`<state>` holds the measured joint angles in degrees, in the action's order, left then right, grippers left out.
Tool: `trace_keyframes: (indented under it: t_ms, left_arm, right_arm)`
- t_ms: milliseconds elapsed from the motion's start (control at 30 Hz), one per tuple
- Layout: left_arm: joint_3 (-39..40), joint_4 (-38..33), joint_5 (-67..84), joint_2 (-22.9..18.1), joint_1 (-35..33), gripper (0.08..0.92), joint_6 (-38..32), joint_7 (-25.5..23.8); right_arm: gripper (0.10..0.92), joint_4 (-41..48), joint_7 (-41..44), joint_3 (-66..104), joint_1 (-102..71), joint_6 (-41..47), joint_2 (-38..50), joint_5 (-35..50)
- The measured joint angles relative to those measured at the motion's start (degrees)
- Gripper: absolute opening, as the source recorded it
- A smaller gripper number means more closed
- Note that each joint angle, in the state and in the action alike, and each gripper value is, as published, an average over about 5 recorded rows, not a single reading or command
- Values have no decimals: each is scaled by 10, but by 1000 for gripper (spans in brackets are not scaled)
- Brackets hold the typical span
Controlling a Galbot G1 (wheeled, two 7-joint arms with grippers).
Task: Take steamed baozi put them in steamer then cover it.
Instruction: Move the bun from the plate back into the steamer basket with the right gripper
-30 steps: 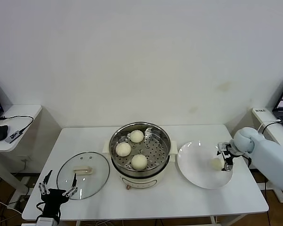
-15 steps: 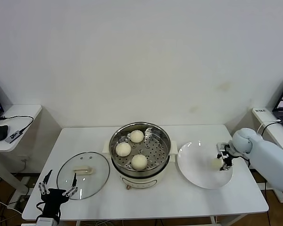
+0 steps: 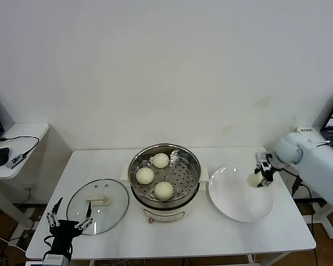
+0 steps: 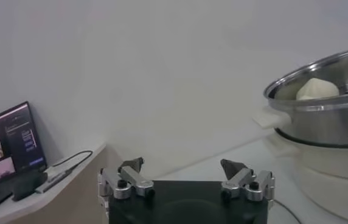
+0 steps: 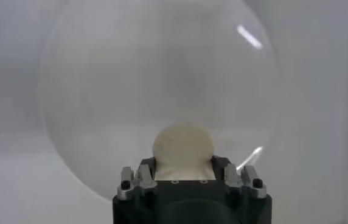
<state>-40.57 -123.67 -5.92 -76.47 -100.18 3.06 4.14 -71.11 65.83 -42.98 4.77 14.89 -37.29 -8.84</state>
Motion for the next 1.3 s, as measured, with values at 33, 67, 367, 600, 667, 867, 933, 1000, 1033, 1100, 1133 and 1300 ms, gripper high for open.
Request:
trace_keyframes:
  t_ms: [33,67,367,600,667,867,933,1000,1033,1100,1133,1300]
  left_arm:
    - [0,0,0,0,0,823,0,0]
    - [0,1,0,1,0,823,0,0]
    - [1,5,1,3,5,823,0,0]
    - [0,7,3,1,6,823,0,0]
    - [-2,7,4,1,5,823,-1,0]
    - [-5,6,4,-3,3,823,-1,1]
    - [-6,5,4,-4,2,823,-2,1]
    - [-7,4,4,-5,2,823,-2,1]
    - [-7,4,4,-5,2,823,-2,1]
    - [-8,5,4,-6,3,823,-2,1]
    - [-8,6,4,-6,3,823,-2,1]
    - [-5,11,4,-7,6,823,-2,1]
  right_arm:
    - [580,-6,0,-13,18,4,-1,11]
    - [582,-13,0,-27,38,8,-2,22]
    - [593,-75,-23,-150,210,58,-36,144]
    - [598,-123,-64,-211,278,113,-80,246]
    - [600,-131,-79,-220,286,129,-93,272]
    - [602,-141,-123,-241,291,171,-136,325]
    - [602,-140,-135,-248,287,182,-149,334]
    - [602,-139,-145,-255,279,193,-160,339]
    - [602,-137,-149,-258,275,197,-165,341]
    - [602,-134,-156,-262,266,204,-174,342]
    - [602,-133,-159,-264,261,207,-177,342]
    - [602,-122,-172,-268,236,218,-193,335]
